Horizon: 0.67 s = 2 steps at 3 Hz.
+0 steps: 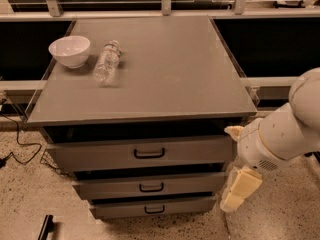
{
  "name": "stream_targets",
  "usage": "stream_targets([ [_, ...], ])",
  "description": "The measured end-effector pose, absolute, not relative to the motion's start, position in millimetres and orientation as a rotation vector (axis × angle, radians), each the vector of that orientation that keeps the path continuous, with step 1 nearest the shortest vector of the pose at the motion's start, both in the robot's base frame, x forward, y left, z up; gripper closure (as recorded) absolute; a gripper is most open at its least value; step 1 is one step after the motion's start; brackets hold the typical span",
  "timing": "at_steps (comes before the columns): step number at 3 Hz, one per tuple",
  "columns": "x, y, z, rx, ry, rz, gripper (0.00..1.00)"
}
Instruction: Open top drawer
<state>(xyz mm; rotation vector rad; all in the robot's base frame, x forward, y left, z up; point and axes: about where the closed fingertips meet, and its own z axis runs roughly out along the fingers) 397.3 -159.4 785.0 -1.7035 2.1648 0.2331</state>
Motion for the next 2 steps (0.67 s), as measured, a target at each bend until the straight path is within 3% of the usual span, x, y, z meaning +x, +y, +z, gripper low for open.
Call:
stream_targets([
  [2, 408.7, -139.0, 740.1, -1.738, 2.156, 0.286, 0.00],
])
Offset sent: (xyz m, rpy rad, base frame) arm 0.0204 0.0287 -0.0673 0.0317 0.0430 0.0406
